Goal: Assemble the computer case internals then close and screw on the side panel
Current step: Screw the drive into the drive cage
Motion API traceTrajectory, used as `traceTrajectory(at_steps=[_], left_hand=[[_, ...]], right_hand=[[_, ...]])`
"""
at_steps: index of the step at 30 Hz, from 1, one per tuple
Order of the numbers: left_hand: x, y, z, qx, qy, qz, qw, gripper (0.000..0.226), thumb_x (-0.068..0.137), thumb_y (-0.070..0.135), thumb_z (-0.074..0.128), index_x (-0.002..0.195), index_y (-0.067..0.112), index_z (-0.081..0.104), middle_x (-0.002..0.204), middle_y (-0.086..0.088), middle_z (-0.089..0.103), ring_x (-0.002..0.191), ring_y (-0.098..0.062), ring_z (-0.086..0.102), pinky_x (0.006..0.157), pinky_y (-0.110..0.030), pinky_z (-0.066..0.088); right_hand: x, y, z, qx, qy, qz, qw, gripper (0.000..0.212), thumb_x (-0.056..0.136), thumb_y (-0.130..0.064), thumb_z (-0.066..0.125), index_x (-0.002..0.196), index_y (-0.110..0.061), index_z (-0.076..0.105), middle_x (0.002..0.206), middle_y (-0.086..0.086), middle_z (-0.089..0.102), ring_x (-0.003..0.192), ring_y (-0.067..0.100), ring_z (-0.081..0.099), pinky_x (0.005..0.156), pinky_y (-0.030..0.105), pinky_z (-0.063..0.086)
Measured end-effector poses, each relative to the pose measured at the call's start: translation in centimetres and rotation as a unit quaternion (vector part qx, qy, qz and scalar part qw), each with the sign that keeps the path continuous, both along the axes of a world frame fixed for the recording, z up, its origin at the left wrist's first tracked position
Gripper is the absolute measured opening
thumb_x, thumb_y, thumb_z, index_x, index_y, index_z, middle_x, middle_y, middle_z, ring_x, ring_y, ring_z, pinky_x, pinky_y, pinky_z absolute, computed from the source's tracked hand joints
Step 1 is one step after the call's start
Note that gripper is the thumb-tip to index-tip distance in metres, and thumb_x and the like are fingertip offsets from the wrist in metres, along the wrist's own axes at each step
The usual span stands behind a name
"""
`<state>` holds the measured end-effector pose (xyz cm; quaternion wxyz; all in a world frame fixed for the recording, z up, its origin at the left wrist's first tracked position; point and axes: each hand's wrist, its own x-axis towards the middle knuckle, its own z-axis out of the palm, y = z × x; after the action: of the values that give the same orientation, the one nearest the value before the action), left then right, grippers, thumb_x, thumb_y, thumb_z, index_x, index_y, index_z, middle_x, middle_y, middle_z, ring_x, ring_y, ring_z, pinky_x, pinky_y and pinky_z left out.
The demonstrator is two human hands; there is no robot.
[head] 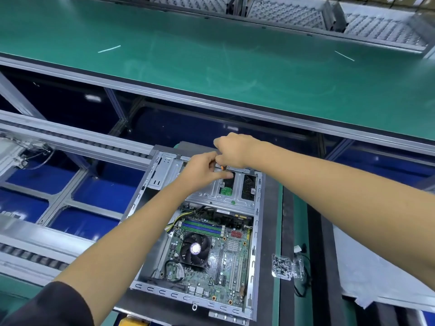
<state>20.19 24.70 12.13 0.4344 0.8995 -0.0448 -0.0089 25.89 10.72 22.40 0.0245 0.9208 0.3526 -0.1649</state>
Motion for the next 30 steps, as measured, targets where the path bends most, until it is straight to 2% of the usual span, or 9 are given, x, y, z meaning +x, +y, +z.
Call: traceTrajectory(at_steps=[3,5,8,11,15,18,23,27,30], left_hand=[[0.3,-0.3,0.4,-0.04,0.018,-0.021,0.999,0.021,0.083,0.034,0.083,0.089,0.017,0.071,0.074,-0.02,0.061,0.063,-0.016,0.046,0.061,-0.034,0.036],[0.4,0.3,0.5,-0.026,0.017,-0.04,0.999,0.01,0.089,0.029,0.077,0.085,0.036,0.071,0.072,-0.007,0.064,0.063,-0.011,0.048,0.061,-0.031,0.039],[0.5,0.8,0.5,0.006,0.016,-0.06,0.998,0.031,0.095,0.028,0.07,0.08,0.052,0.057,0.072,0.014,0.06,0.066,0.001,0.052,0.062,-0.023,0.037],[0.4,0.8,0.3,0.003,0.021,-0.058,0.998,0.025,0.092,0.036,0.073,0.09,0.043,0.049,0.068,0.009,0.046,0.059,-0.005,0.043,0.06,-0.027,0.035],[0.2,-0.2,-0.2,-0.028,-0.008,-0.003,1.0,0.032,0.08,0.042,0.083,0.091,0.023,0.061,0.057,0.012,0.036,0.054,-0.007,0.035,0.053,-0.023,0.025],[0.6,-0.5,0.0,-0.034,-0.007,-0.005,0.999,0.025,0.084,0.029,0.082,0.075,0.04,0.061,0.055,0.012,0.042,0.055,-0.006,0.038,0.054,-0.022,0.028],[0.5,0.4,0.6,-0.013,0.014,-0.045,0.999,0.032,0.094,0.021,0.072,0.082,0.045,0.054,0.064,0.031,0.06,0.064,0.013,0.052,0.06,-0.006,0.036],[0.4,0.7,0.5,0.008,0.025,-0.057,0.998,0.019,0.094,0.036,0.071,0.087,0.03,0.053,0.067,0.006,0.046,0.06,-0.01,0.04,0.058,-0.025,0.032],[0.2,0.3,0.3,-0.02,0.0,-0.006,1.0,0.037,0.084,0.044,0.079,0.093,0.013,0.062,0.066,0.002,0.043,0.058,-0.009,0.035,0.056,-0.028,0.028]], right_hand=[[0.2,0.1,0.4,-0.032,-0.017,0.028,0.999,0.017,0.094,-0.033,0.053,0.088,-0.02,0.044,0.075,-0.004,0.055,0.07,0.022,0.056,0.053,0.032,0.033],[0.7,-0.4,1.2,-0.046,-0.044,0.108,0.992,0.02,0.092,-0.036,0.056,0.097,-0.025,0.04,0.07,-0.008,0.053,0.064,0.017,0.053,0.053,0.032,0.03],[0.8,-0.9,1.5,-0.046,-0.052,0.178,0.982,0.019,0.091,-0.023,0.053,0.1,-0.03,0.038,0.067,-0.008,0.049,0.059,0.014,0.048,0.053,0.032,0.028],[0.9,-0.8,1.1,-0.032,-0.032,0.133,0.99,0.013,0.094,-0.023,0.052,0.1,-0.025,0.041,0.07,-0.006,0.049,0.063,0.017,0.048,0.057,0.034,0.034],[0.5,-0.1,1.1,-0.081,-0.078,0.088,0.99,0.015,0.097,-0.032,0.048,0.1,-0.018,0.052,0.076,-0.002,0.052,0.066,0.021,0.051,0.058,0.033,0.036],[0.5,0.1,1.1,-0.103,-0.094,0.085,0.987,0.023,0.097,-0.037,0.048,0.098,-0.015,0.056,0.082,0.0,0.06,0.07,0.024,0.057,0.058,0.033,0.04],[0.9,-1.0,1.8,-0.062,-0.064,0.198,0.976,0.022,0.093,-0.025,0.051,0.103,-0.031,0.032,0.065,-0.005,0.051,0.056,0.015,0.046,0.051,0.032,0.027],[0.7,-0.7,1.5,-0.053,-0.036,0.156,0.986,0.013,0.095,-0.024,0.052,0.105,-0.024,0.043,0.07,-0.004,0.05,0.062,0.018,0.049,0.054,0.034,0.031],[0.3,0.0,1.4,-0.09,-0.061,0.105,0.988,0.02,0.097,-0.03,0.05,0.109,-0.016,0.054,0.077,-0.002,0.054,0.07,0.022,0.055,0.058,0.033,0.035]])
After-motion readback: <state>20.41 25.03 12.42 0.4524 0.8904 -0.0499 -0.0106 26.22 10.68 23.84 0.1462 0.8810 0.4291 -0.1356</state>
